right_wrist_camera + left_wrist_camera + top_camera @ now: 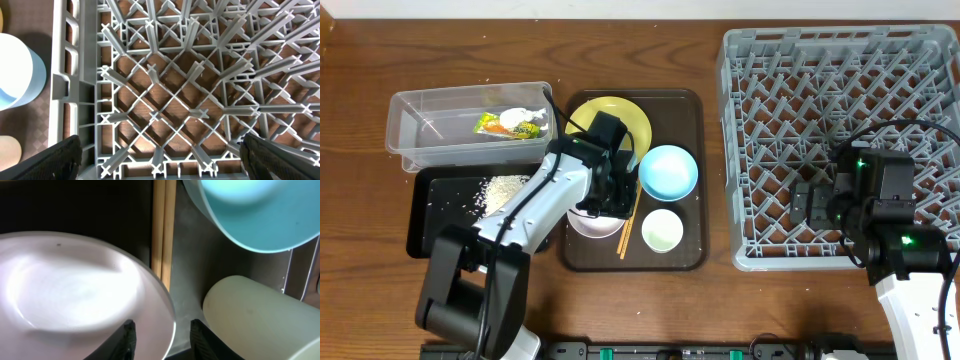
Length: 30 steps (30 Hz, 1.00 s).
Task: Sort waste into correct bins and load items into the dishwasher rack
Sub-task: 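Grasp the small white cup with the left gripper and lift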
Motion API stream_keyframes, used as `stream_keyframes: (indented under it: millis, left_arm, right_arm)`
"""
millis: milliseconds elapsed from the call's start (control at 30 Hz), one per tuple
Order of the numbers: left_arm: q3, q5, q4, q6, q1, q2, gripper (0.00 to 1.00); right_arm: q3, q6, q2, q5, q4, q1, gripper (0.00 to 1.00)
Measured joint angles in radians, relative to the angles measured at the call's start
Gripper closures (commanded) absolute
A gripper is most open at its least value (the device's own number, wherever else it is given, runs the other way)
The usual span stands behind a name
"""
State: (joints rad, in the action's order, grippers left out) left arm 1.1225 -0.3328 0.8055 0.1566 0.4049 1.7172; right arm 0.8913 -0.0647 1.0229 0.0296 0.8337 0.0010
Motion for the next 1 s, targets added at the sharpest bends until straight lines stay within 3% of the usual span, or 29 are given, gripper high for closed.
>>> stream_keyframes:
  millis: [467,900,1000]
  left_arm:
    - [0.057,-0.001,0.036,0.001,0.009,-0.295,0.53]
    - [0.039,-0.001,0.046,0.001,0.156,-0.105,0.55]
    - [0.034,-0.001,0.045,0.005,0.178,-0.047,0.7]
  right_arm:
    - [0.0,0.0,0.0,0.0,-0.001,0.0,0.01]
    - [0.0,0.0,0.0,0.0,0.0,0.0,0.01]
    - [0.0,0.0,0.0,0.0,0.0,0.0,0.01]
